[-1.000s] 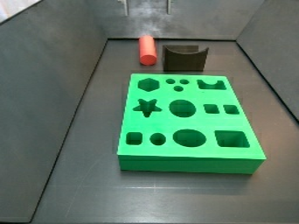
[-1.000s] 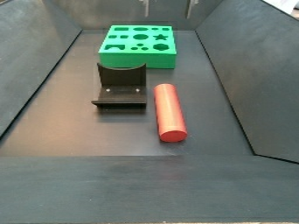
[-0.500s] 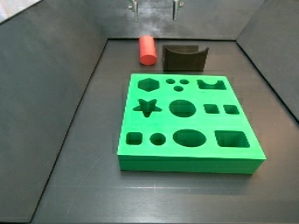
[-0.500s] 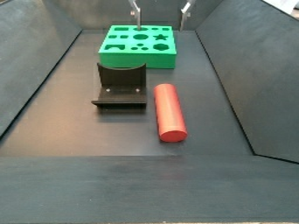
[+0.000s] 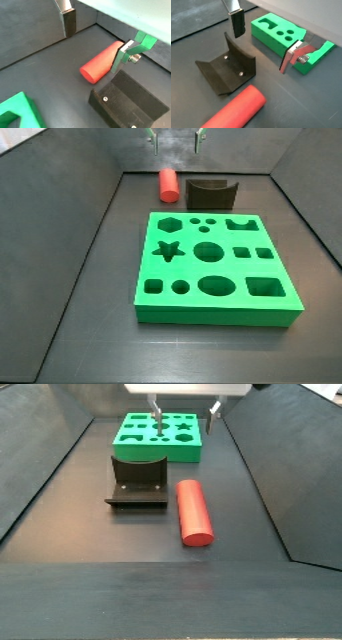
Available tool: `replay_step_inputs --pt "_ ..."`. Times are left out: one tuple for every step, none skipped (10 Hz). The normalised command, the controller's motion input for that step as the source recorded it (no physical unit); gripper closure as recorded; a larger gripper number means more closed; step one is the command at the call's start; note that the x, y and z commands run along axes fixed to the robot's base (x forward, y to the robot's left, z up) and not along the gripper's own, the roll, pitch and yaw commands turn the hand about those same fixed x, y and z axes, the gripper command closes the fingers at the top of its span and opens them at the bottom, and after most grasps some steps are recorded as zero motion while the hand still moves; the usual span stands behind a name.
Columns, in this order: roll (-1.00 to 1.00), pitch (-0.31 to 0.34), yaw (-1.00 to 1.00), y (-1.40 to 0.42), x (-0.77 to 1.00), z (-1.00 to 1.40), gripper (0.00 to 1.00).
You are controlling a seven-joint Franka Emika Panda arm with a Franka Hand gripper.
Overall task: Pick up the oval object. Move up. Place the oval object on the fixture. Regrasp the oval object. Move to above the board. Insert the oval object.
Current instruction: Pick up the oval object.
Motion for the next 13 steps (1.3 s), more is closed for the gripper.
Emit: replay_step_inputs --pt "0.12 0.000 -0.03 0.22 0.00 -0.19 0.00" --pt "0.15 -0.003 0.00 0.21 0.00 -0.23 0.00" --pt "0.18 -0.074 -0.02 0.18 0.00 -0.48 0.00" --pt "0.15 -0.076 0.00 0.20 0.00 -0.50 0.00" --pt "0.16 -0.114 0.00 0.13 0.00 -0.63 0.00" --pt "0.14 -0.117 -0.01 0.12 0.00 -0.65 0.00" --pt "0.10 -0.051 -0.04 0.16 0.04 -0.58 0.00" --pt "0.05 -0.010 -0.05 0.19 0.10 -0.49 0.00" --pt "0.05 0.000 -0.08 0.22 0.17 -0.41 0.00" --pt "0.01 0.000 -0.17 0.18 0.44 -0.40 0.00" --pt "0.07 0.000 -0.12 0.17 0.29 -0.41 0.00" --pt "0.09 0.000 -0.13 0.15 0.08 -0.44 0.00" --pt "0.13 -0.011 -0.25 0.11 0.00 -0.44 0.00"
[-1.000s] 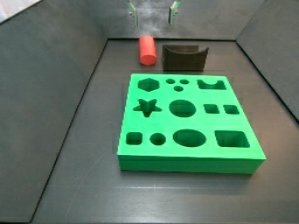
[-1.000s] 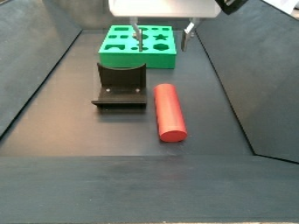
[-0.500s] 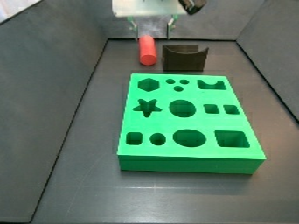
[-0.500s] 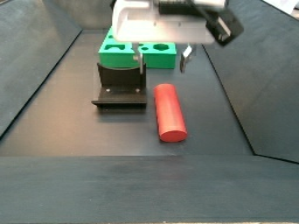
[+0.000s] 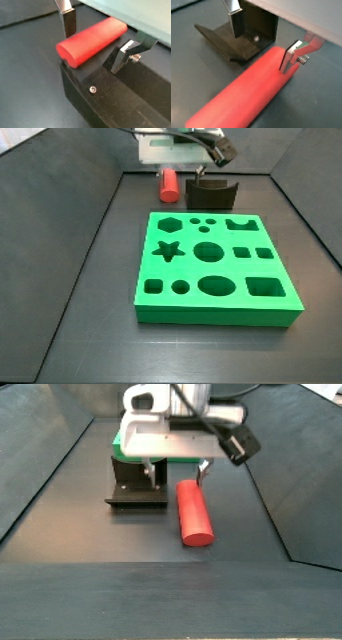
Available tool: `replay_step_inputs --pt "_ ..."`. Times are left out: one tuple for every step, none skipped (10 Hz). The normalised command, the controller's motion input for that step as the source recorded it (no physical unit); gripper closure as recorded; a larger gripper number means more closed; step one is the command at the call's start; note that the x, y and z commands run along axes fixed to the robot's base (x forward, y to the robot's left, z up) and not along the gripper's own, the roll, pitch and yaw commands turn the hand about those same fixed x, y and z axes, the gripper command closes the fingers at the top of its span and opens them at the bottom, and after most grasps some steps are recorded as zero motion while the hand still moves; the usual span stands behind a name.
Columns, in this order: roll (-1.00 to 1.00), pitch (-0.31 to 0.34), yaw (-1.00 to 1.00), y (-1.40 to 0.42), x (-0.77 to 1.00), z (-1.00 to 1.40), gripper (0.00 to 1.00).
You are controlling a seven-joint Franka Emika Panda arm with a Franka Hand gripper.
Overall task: Pick up the oval object. Move up. Place the oval object on the fixture. Regrasp the oval object. Move to above the board. Insert the oval object.
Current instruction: Pick up the oval object.
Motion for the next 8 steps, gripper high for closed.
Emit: replay_step_inputs --pt "0.09 -0.026 -0.41 0.16 -0.30 -0.34 0.00" --pt "0.09 -0.039 -0.31 0.21 -0.52 -0.18 0.00" --pt "0.02 -0.064 -0.28 0.23 -0.47 -0.20 0.00" --pt "0.05 -0.066 -0.25 0.25 -0.46 -0.22 0.00" --pt "0.05 -0.059 -0.17 0.19 -0.35 -0.21 0.00" --pt "0.00 -0.033 0.00 0.00 0.00 -0.05 0.00" --pt "0.01 -0.034 0.00 0.00 0.00 -0.14 0.00" --pt "0.00 0.000 0.00 0.00 0.00 0.00 0.00"
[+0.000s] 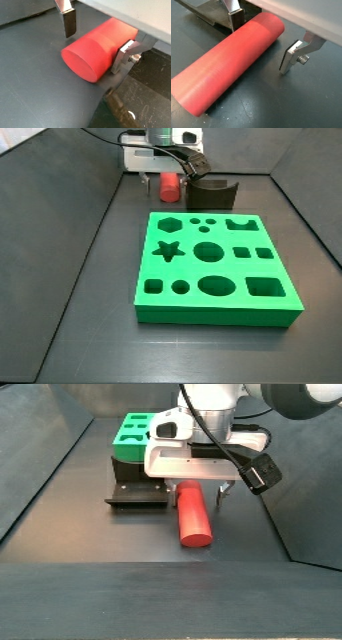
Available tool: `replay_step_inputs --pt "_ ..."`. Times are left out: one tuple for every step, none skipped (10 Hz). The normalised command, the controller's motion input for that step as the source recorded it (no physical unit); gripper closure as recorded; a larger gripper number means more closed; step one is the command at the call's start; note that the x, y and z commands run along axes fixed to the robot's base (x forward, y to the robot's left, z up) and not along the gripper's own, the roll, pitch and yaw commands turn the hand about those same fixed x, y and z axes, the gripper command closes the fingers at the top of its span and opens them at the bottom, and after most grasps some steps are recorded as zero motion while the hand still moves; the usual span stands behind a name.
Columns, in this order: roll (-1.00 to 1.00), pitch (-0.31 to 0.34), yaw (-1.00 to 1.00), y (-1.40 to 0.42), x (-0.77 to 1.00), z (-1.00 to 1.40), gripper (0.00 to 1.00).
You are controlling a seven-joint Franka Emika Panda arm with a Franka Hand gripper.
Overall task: Pick up the oval object. Move up. Place the oval object on the fixture. Regrasp the oval object. Move to above the board. Insert the oval object.
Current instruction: Pick up the oval object.
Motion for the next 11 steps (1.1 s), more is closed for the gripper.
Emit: replay_step_inputs --pt "0.00 0.000 0.00 0.00 0.00 0.00 1.00" --pt "0.00 0.000 0.00 0.00 0.00 0.00 1.00" --pt "0.00 0.000 0.00 0.00 0.00 0.00 1.00" --pt "0.00 0.000 0.00 0.00 0.00 0.00 1.00" --pt "0.00 0.000 0.00 0.00 0.00 0.00 1.00" --pt "0.00 0.000 0.00 0.00 0.00 0.00 1.00" --pt "0.00 0.000 0.00 0.00 0.00 0.00 1.00" --pt "0.00 0.000 0.00 0.00 0.00 0.00 1.00" --pt "0.00 0.000 0.00 0.00 0.00 0.00 1.00" --pt "0.00 0.000 0.00 0.00 0.00 0.00 1.00" --pt "0.00 0.000 0.00 0.00 0.00 0.00 1.00"
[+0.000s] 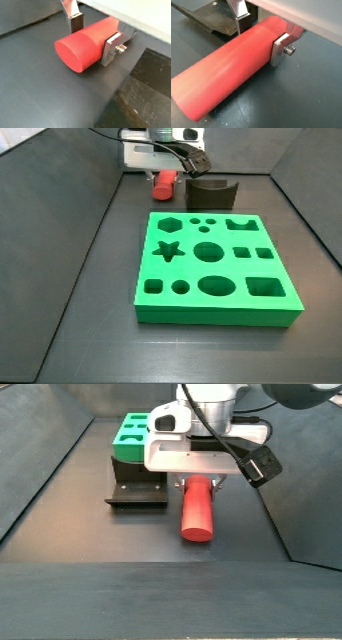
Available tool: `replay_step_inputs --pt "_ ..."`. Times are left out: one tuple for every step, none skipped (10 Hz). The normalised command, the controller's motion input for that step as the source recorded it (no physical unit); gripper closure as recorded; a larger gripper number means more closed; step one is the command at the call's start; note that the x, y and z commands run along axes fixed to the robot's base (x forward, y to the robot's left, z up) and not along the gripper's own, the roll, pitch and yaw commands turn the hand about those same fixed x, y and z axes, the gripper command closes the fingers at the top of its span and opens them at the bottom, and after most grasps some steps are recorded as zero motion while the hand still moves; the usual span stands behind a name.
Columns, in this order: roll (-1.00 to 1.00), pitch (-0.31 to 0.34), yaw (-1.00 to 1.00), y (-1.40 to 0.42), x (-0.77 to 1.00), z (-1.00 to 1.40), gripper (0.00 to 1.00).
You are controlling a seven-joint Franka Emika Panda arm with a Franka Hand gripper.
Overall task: Pick up the oval object. Move up. Place the oval object on the fixture. Regrasp the oval object. Move to above the board. Insert the oval object.
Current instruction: Move up, then place the oval object on the fixture.
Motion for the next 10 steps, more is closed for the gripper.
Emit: replay_step_inputs --pt "0.00 0.000 0.00 0.00 0.00 0.83 1.00" --pt "0.00 -0.002 0.01 0.00 0.02 0.83 1.00" --pt "0.01 0.026 0.00 0.01 -0.02 0.70 1.00" --pt "0.02 0.034 0.00 0.00 -0.02 0.61 1.00" --pt "0.03 0.039 -0.01 0.01 -0.01 0.41 1.00" --pt "0.04 0.037 -0.02 0.01 -0.01 0.25 1.00" --pt "0.00 0.000 0.00 0.00 0.00 1.00 1.00" --pt "0.00 0.000 0.00 0.00 0.00 1.00 1.00" --pt "0.01 0.015 0.00 0.00 -0.01 1.00 1.00" --pt "0.03 0.023 -0.01 0.01 -0.01 1.00 1.00"
